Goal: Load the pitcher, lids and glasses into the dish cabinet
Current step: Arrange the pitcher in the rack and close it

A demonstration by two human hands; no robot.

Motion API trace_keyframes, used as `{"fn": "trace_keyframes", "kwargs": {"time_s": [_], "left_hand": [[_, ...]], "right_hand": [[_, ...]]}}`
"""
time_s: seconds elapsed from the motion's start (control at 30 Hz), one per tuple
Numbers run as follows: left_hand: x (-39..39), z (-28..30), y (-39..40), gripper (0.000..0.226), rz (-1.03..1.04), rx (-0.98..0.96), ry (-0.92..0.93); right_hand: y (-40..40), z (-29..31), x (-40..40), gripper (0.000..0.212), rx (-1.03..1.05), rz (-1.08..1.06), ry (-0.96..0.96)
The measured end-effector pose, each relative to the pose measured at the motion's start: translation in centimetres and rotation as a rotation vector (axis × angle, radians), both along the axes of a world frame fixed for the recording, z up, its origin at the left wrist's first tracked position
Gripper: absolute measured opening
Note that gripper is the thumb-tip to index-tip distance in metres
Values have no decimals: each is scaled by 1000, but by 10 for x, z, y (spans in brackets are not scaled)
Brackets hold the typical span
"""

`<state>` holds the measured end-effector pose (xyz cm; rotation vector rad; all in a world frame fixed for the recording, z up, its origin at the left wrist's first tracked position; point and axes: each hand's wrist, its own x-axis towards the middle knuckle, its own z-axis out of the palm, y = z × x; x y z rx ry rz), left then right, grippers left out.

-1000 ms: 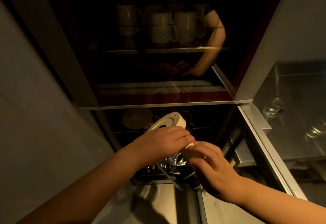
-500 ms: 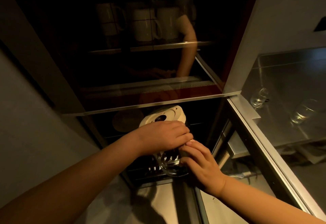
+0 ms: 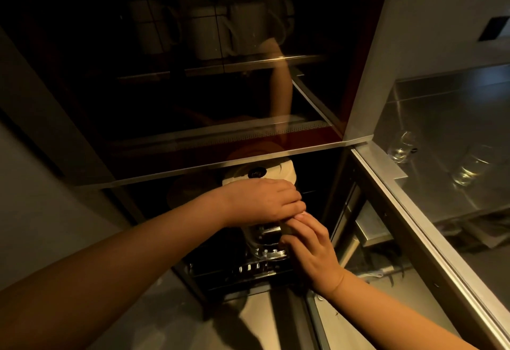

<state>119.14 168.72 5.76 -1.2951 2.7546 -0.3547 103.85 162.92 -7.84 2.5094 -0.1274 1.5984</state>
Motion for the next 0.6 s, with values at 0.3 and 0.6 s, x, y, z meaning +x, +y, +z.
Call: {"fn": "trace_keyframes", "kwargs": {"time_s": [0.3,0.6], "left_hand": [[10,-6,-17,46,-14,28,-82],[19,-8,-27,45,-49,26,-94]], "right_hand": [[-8,-18,15,8,59,-63,-20],[-5,-17,22,10,119,-78,-7]]}}
